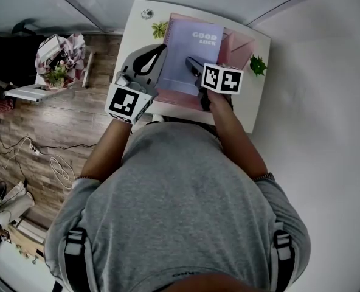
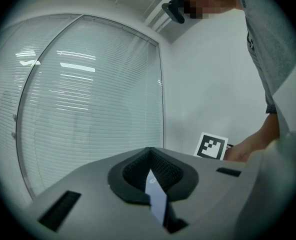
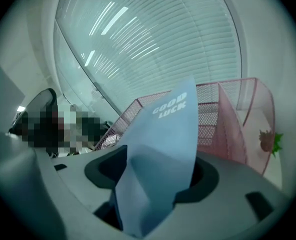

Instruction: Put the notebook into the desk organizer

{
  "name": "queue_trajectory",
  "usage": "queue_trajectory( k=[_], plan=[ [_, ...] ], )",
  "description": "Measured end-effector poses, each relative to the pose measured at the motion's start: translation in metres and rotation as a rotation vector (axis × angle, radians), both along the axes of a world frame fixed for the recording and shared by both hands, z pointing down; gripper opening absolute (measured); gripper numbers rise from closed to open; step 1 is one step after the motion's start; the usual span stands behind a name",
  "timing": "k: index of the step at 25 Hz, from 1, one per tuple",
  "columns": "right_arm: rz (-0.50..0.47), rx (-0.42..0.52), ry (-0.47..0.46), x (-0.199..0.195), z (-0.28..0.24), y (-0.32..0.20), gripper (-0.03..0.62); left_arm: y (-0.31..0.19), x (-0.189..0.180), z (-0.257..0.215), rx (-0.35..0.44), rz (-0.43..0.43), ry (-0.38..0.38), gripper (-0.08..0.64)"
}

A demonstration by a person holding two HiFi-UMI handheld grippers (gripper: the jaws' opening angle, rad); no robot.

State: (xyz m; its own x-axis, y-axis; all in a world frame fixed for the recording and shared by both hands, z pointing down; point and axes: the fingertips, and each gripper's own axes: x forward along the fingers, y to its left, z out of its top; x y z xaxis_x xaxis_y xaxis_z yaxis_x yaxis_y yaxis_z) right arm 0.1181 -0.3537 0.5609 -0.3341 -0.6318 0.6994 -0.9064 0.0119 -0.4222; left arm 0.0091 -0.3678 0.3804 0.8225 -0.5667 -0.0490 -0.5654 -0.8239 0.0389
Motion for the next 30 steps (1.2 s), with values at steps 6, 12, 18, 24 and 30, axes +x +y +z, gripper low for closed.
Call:
queue_trajectory(
  k=[6, 12, 18, 24, 30],
  plan=[
    [-0.034, 0.043, 0.175, -0.002, -0.006, 0.003, 0.364, 0.009, 0.000, -0.002, 0.005, 0.007, 0.001, 0.018],
    [-0.001, 0.072, 0.199, 0.001, 0.002, 0.005, 0.412, 0.016, -0.001, -0.003, 0.006, 0.009, 0.004, 0.018],
    [-0.001, 0.100, 0.233, -0.003, -0.009, 0.006, 0.454, 0.021, -0.007, -0.003, 0.011, 0.007, -0.010, 0.018],
    [-0.002, 0.120, 0.296, -0.002, -0.019, 0.007, 0.489, 0.029, -0.009, -0.008, 0.028, 0.012, 0.008, 0.018],
    [-0.003, 0.214, 0.428, 0.004, -0.049, 0.005, 0.503, 0.036, -0.016, 0.001, -0.024, 0.003, -0.025, 0.018]
  ],
)
